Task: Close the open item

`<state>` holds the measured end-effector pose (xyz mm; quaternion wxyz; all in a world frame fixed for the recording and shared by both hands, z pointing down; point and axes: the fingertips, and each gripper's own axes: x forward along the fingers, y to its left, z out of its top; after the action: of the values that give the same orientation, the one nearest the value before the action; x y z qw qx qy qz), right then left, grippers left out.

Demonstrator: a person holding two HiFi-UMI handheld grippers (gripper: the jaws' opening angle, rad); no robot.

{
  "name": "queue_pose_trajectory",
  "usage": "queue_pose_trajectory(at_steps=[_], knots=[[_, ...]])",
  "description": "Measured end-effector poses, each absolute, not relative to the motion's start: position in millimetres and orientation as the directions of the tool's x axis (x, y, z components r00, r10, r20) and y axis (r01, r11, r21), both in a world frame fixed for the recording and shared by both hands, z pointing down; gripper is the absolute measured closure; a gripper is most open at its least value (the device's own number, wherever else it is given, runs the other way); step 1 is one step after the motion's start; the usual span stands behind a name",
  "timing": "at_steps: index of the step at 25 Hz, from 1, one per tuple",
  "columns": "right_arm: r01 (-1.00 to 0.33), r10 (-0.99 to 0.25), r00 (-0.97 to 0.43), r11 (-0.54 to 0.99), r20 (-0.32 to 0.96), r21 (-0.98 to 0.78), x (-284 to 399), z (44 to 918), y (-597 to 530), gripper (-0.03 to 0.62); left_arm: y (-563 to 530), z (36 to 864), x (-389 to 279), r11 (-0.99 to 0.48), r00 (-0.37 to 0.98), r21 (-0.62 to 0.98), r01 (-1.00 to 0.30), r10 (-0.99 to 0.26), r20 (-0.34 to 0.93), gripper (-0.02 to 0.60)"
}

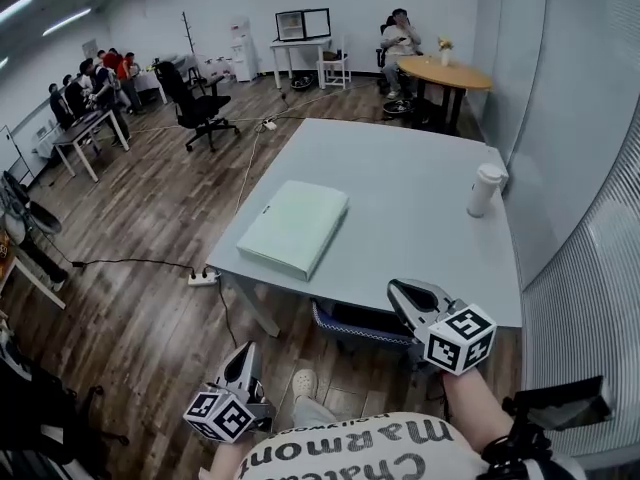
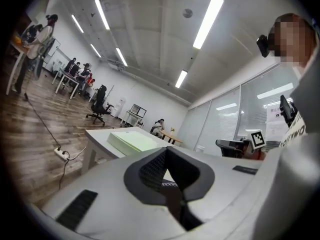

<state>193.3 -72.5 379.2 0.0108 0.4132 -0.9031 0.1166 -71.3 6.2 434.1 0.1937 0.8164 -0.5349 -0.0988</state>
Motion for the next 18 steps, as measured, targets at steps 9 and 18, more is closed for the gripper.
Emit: queue_pose_trajectory(at_steps=[9,18], knots=[[-0.695,-0.696,-0.709,0.666,0.109,-0.270,193.3,385.2,7.5,0.597,94.5,407.9,-39.3,-0.368,0.425,0.390,-0.844,-0.903,0.068,0.586],[-0.690,-0.679,-0.723,0.695,0.130,-0.203,157.6,381.2,60.1,0.598,140.7,410.2,-50.9,-0.401,0.457,0.401,-0.823,-0.888,0.048,0.586]])
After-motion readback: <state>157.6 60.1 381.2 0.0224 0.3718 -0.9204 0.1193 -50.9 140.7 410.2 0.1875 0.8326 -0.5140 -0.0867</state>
